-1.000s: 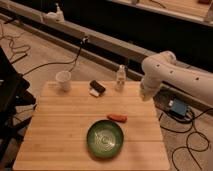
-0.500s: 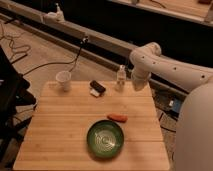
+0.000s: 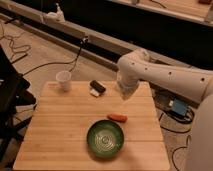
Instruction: Move the arm in a circular motion
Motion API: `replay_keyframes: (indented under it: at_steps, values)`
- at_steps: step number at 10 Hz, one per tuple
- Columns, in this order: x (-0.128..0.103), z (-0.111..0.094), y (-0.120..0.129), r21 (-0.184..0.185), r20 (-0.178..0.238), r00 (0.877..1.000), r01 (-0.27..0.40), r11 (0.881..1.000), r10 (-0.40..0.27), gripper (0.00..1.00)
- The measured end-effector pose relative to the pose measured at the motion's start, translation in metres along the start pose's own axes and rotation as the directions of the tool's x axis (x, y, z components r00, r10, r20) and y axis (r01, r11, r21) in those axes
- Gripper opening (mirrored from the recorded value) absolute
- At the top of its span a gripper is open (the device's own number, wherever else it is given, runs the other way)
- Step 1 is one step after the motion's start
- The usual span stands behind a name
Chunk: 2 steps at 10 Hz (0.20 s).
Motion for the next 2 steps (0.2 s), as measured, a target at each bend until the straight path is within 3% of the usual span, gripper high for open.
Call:
replay_keyframes:
  at_steps: [2]
  values:
    - [0.030, -0.003, 0.000, -0.013, -0.025, 0.999, 0.021, 1.000, -0.022, 0.00]
